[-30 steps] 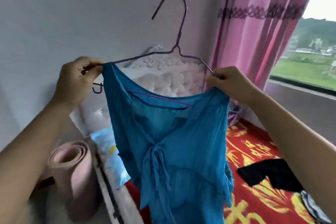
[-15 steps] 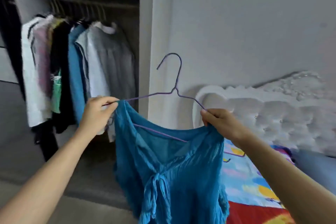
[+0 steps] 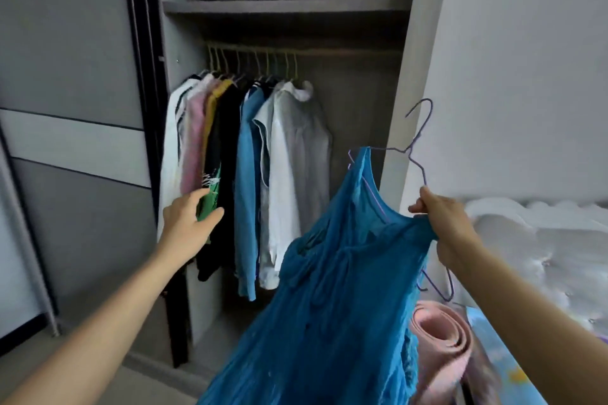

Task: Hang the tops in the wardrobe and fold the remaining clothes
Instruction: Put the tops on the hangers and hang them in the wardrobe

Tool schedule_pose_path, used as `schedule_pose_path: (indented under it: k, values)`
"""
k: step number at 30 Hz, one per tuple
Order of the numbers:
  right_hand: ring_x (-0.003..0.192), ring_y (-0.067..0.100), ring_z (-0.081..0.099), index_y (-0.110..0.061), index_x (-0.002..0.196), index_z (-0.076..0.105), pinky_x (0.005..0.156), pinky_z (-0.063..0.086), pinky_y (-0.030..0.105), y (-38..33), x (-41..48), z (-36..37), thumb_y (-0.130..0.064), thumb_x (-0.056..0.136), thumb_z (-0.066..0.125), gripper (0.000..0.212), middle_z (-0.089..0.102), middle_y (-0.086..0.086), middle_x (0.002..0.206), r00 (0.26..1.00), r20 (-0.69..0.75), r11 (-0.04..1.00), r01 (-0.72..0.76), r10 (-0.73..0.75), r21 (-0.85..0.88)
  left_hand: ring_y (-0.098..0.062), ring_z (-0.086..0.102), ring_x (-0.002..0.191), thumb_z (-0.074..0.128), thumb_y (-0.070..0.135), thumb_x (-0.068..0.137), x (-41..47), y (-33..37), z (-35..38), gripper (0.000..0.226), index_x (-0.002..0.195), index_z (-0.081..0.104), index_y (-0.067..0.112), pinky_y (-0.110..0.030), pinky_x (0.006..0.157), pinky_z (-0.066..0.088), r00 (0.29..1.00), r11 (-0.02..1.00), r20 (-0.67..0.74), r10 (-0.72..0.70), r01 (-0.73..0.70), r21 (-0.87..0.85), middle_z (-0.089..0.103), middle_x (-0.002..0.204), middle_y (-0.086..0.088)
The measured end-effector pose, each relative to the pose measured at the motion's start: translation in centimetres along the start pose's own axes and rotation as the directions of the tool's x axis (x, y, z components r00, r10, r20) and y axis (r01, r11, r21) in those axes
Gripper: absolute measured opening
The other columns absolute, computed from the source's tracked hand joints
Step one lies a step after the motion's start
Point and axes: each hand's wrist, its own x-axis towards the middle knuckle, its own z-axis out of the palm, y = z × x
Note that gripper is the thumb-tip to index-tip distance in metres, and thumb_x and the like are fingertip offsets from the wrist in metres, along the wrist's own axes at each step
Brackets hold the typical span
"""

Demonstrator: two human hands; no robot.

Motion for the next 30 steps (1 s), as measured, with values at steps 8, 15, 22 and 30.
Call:
schedule_pose_path:
  k: [8,15,22,30]
  values:
    - [0.072,0.02,0.051,-0.01,0.062,0.049,0.077,0.044,0.031,-4.3,4.4,8.7,-0.013,0.095,0.046,0.033,0.057,0.004,0.072,0.996,0.088,0.975,-0.022,0.002,0.222,-0.029,0.029,0.135,0.056,0.028,0.091,8.0,-3.4,0.3,0.046,0.133,0.045,0.017,-0.046,0.111,0.026,0.998,1.0,-0.057,-0.023,0.024,0.006,0.039,0.142,-0.012]
    - [0.094,0.022,0.051,-0.016,0.07,0.047,0.073,0.042,0.027,-7.3,11.2,13.3,0.011,0.083,0.035,0.032,0.058,0.01,0.099,0.926,0.18,0.943,0.326,-0.333,0.069,-0.03,0.022,0.134,0.056,0.032,0.091,15.4,-2.2,3.9,0.052,0.139,0.039,0.02,-0.045,0.11,0.025,0.999,0.985,-0.05,0.012,-0.004,0.172,0.029,0.144,-0.015]
    - [0.09,0.019,0.049,-0.013,0.074,0.047,0.073,0.04,0.024,-10.4,21.9,19.8,0.013,0.08,0.036,0.029,0.056,0.002,0.08,0.881,0.228,0.91,0.4,-0.414,0.107,-0.028,0.014,0.137,0.051,0.033,0.094,26.7,1.7,8.4,0.055,0.143,0.03,0.021,-0.04,0.107,0.024,0.992,0.958,-0.042,0.122,-0.107,0.265,0.019,0.151,-0.01]
    - [0.096,0.02,0.049,-0.012,0.089,0.052,0.084,0.037,0.031,-14.9,32.4,25.7,0.002,0.087,0.042,0.018,0.054,0.006,0.094,0.884,0.24,0.911,0.413,-0.4,-0.004,-0.026,0.013,0.139,0.045,0.04,0.095,38.7,3.2,11.2,0.058,0.146,0.024,0.022,-0.041,0.108,0.025,0.977,0.913,-0.042,0.209,-0.179,0.367,0.018,0.154,-0.004]
